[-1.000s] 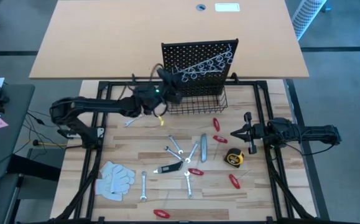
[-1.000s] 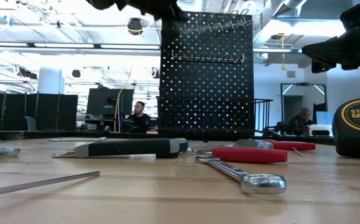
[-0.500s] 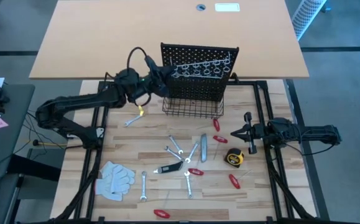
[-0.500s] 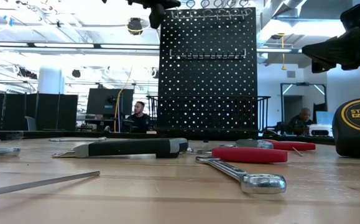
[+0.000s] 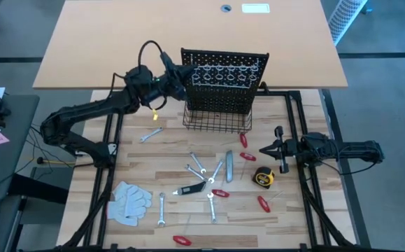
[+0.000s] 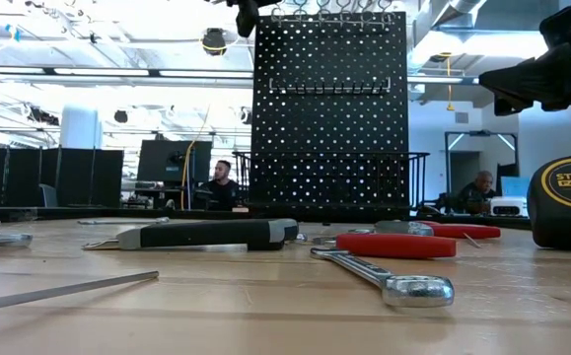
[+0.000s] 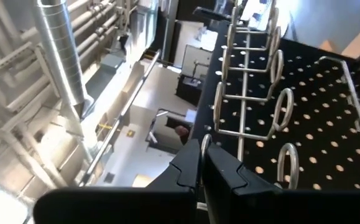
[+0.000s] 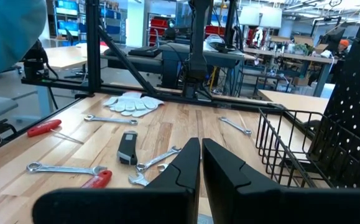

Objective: Hang tools onto peg board
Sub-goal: Hang the hook on the pegboard

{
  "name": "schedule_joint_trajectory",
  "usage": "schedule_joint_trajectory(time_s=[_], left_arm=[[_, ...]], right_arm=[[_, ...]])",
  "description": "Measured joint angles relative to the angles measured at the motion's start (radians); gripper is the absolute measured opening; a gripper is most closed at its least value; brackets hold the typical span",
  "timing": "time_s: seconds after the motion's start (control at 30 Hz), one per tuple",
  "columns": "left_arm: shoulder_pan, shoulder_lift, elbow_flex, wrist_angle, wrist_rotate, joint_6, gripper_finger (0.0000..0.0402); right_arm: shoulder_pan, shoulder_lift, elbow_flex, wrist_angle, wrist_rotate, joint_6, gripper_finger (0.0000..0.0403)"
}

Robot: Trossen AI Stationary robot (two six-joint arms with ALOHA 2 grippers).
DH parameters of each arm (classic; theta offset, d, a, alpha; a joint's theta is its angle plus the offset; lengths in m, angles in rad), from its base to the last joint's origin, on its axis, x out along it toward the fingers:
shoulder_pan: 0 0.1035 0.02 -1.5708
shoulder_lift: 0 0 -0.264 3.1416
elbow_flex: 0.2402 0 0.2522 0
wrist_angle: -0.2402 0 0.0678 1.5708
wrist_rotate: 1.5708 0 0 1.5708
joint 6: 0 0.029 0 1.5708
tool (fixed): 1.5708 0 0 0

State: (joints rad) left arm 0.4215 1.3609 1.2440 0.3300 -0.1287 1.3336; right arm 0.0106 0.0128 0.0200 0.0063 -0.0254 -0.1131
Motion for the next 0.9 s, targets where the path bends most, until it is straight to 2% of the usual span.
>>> schedule_joint_trajectory(time_s=[0.5,0.9], left_arm=[[0.102,0.001,0.0,-0.025,0.179,-0.108,0.0005],[0.132,0.001,0.006,-0.006,0.222,-0.145,0.0006]], right_arm=[[0.0,0.0,0.0,0.0,0.0,0.0,0.0027],[0.0,0.0,0.0,0.0,0.0,0.0,0.0027]])
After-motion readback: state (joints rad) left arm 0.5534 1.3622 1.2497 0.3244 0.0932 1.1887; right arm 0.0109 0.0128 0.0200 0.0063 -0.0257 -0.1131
